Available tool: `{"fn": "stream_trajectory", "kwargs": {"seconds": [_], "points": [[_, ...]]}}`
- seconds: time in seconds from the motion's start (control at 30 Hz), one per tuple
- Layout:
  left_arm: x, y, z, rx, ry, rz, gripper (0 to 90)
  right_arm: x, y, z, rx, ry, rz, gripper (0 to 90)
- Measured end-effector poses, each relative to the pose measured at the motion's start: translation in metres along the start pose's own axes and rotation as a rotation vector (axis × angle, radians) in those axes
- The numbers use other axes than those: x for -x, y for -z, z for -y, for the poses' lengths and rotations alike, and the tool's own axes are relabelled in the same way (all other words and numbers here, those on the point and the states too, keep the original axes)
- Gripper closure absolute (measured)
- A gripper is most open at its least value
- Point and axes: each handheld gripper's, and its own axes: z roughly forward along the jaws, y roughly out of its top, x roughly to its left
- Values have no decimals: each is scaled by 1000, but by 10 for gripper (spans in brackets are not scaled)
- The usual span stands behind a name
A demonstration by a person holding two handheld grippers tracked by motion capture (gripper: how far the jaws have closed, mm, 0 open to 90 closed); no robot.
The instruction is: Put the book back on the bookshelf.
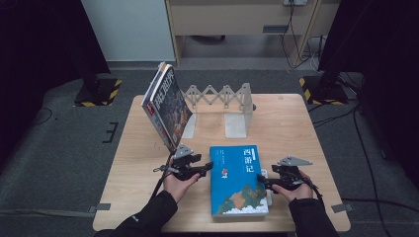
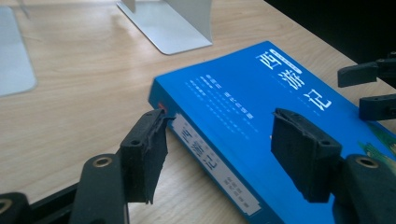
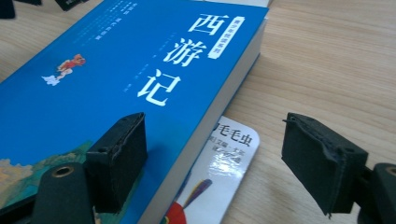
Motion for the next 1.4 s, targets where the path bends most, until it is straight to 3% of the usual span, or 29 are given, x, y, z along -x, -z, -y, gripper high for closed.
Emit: {"fn": "stream_trajectory", "kwargs": {"seconds": [0.2,0.4,0.67,0.77,1.4], "points": [[2,-10,7,-38,19,28,352,-3,-4,1,-2,-3,-23,221],[3,-21,13,-95,17,21,310,-5,-7,2,-1,-24,-46,214],[2,-29,19,-90,83,93,251,-8,-11,2,-2,-36,-63,203],[3,-33,21,-86,87,125,241,-9,-12,2,-7,-34,-73,200],[-3,-46,26,-75,154,162,97,-12,-19,2,-13,-57,-114,195]]}}
